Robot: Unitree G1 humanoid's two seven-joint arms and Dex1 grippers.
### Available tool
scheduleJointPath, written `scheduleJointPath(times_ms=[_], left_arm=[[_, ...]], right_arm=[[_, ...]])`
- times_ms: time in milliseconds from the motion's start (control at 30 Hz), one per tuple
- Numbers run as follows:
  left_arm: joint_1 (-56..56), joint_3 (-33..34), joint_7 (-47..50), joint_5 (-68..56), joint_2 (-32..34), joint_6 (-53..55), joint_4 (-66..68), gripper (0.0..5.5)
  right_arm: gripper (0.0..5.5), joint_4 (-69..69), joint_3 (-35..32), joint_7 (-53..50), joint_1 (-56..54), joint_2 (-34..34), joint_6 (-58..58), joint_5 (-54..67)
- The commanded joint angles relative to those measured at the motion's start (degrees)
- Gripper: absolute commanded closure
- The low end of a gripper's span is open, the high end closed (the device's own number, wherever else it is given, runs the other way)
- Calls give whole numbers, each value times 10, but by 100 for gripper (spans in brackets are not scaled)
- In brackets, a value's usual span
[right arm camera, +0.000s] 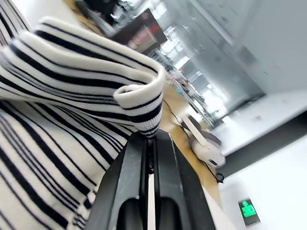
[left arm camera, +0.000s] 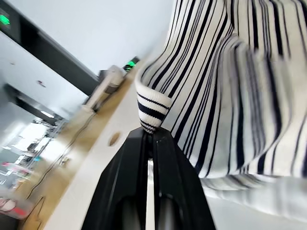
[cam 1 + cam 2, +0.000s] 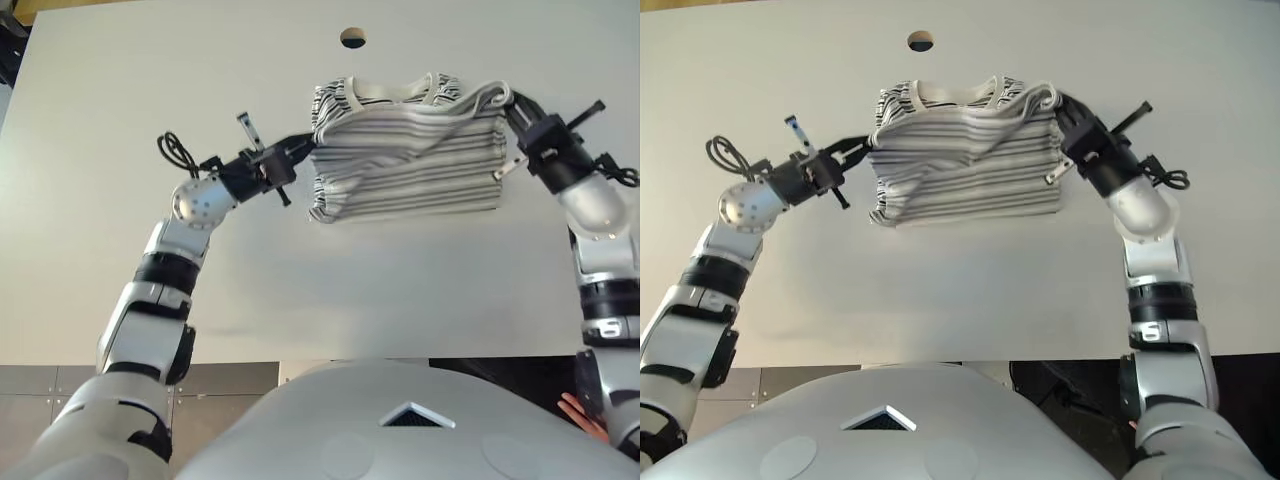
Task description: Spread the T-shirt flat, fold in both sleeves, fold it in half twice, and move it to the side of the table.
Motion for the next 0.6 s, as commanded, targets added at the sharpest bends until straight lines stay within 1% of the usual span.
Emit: scheduleJointPath(times_ms=[33,167,267,433,533,567,600], left_arm=[[-77,-2,51,52,-24,-3,117,536],[-132,-12,99,95,-38,4,199,536],[-176,-23,154,134,-47,39,244,536],[-220,-40,214,177,-62,91,290,536],[-224,-57,230,203,-73,111,307,540],[-222,-63,229,210,-77,114,310,516],[-220,-68,230,215,-80,116,313,503]], right_arm=[[540,102,24,-47,-71,25,-5,-53],[540,209,45,-97,-131,39,-13,-96],[540,269,57,-129,-166,48,-11,-114],[540,343,70,-164,-214,64,-4,-130],[481,370,79,-173,-232,70,-2,-135],[467,377,82,-173,-235,72,-2,-137],[445,382,85,-173,-238,73,-2,-139]])
